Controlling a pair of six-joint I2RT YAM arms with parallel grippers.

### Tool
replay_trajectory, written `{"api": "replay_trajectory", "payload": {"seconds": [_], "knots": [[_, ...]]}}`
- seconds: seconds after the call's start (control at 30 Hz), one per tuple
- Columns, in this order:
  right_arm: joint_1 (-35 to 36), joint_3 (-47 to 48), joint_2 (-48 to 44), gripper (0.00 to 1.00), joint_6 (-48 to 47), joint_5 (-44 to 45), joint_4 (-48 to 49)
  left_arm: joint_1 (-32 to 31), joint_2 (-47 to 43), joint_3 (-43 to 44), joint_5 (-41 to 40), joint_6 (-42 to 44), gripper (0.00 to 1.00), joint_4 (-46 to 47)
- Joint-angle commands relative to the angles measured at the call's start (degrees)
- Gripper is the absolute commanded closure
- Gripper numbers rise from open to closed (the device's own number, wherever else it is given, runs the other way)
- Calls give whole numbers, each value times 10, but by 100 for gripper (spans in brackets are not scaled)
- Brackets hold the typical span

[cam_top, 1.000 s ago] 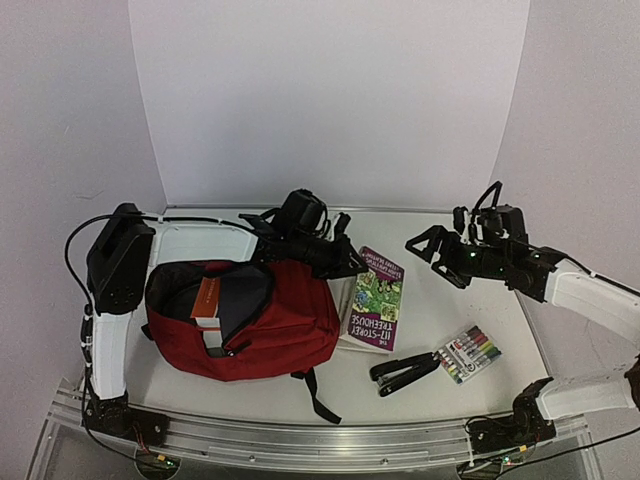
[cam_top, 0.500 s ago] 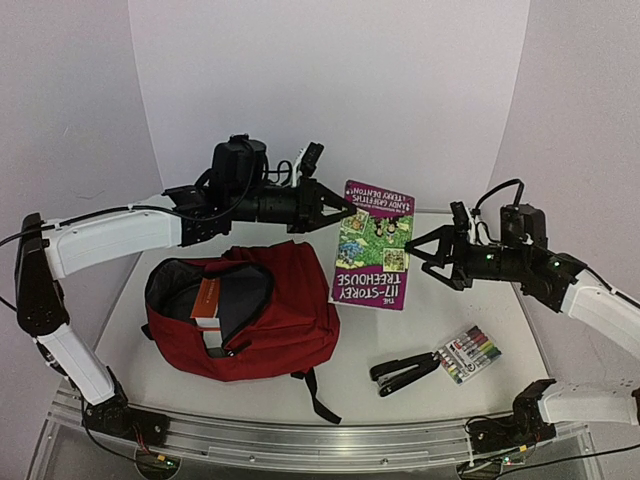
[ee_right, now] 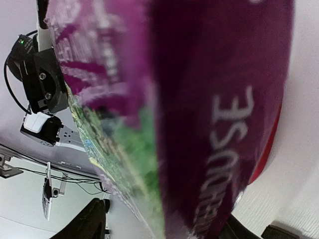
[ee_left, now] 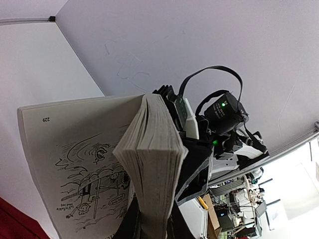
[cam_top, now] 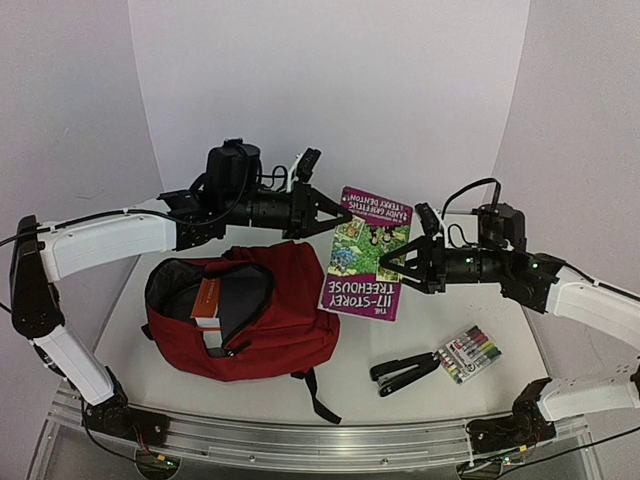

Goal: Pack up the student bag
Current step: Pick up the book from the center of the board.

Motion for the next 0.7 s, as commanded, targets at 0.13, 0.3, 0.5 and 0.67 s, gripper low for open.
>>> {"api": "replay_trajectory", "payload": {"seconds": [0.13,0.3,0.5,0.67], "knots": [[25,1,-14,68,62,5,195,-1,-53,-17,22,-24,100,101],[26,-11,-31,99,89,8,230,-1,-75,-32,-39,-9,66,8],[27,-3,-41,100,95,-7,238,-1,-80,-45,-48,13,22,-53],[28,4,-44,100,102,-24,256,-1,-53,-45,37,1,11,-19]]}}
